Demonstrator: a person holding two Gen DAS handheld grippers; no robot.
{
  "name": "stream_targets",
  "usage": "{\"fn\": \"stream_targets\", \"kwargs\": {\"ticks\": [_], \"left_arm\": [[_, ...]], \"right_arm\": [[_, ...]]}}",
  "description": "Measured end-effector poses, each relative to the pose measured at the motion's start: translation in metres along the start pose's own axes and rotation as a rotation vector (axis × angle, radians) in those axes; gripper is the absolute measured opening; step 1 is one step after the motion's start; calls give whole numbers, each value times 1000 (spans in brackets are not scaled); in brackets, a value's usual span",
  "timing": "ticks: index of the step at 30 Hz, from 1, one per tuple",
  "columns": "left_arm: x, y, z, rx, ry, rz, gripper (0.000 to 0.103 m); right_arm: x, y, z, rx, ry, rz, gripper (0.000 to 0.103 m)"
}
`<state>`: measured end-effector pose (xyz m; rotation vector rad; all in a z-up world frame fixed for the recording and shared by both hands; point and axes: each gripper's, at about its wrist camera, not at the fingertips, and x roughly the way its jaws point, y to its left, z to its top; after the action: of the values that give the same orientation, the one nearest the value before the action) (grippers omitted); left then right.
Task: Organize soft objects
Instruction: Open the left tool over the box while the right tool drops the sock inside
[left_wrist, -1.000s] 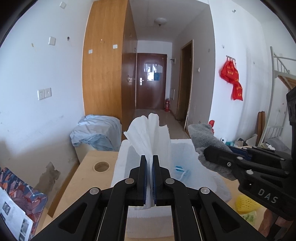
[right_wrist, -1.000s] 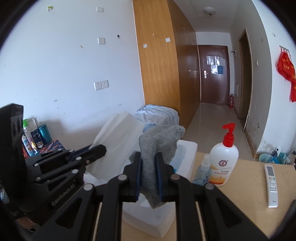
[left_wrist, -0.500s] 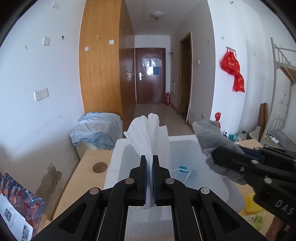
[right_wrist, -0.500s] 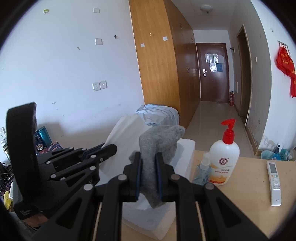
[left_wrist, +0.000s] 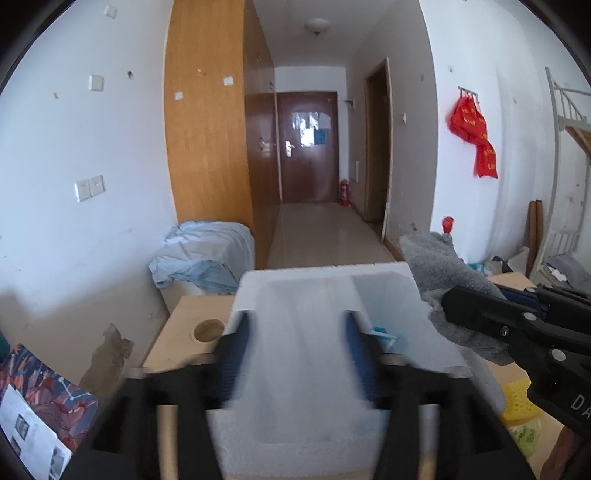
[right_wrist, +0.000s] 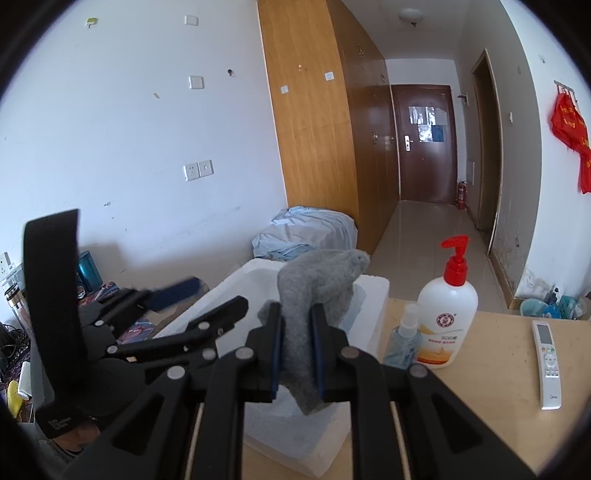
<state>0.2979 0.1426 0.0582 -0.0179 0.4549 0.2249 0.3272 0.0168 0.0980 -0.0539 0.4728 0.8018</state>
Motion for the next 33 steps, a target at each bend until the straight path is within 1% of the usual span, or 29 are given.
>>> {"fn": "stream_targets", "kwargs": {"ticks": [1,2,8,15,18,25,26,28,30,31,33], "left_arm": [[-3,0,0,1,-17,5,70],[-5,1,1,3,-25,11,71],[-3,7,0,-13,-11,27,71],[-13,25,0,-69,-41,32,71],[-16,32,-1,-80,-51,43,72],[-17,35,-3,-88,-48,41,72],[-17,35,-3,-90,-49,40,72],[-17,35,-3,-91,-50,42,72],[-19,35,-3,-93,-54,41,72],[-19,36,-3,-94,-55,40,72],[-20,37,-3,-97,-55,41,72]], "right_arm": [[0,0,0,0,-1,-1,18],[0,0,0,0,-2,-1,18],[1,-1,-1,-5,1,1,18],[10,-1,1,-7,14,0,18],[16,1,1,-13,21,2,18],[24,2,1,-11,20,9,18],[24,1,1,-10,22,14,20],[23,1,1,-5,20,22,32],[20,2,0,-11,6,24,65],[18,3,0,-12,-7,26,70],[13,5,0,-18,-23,21,73]]}}
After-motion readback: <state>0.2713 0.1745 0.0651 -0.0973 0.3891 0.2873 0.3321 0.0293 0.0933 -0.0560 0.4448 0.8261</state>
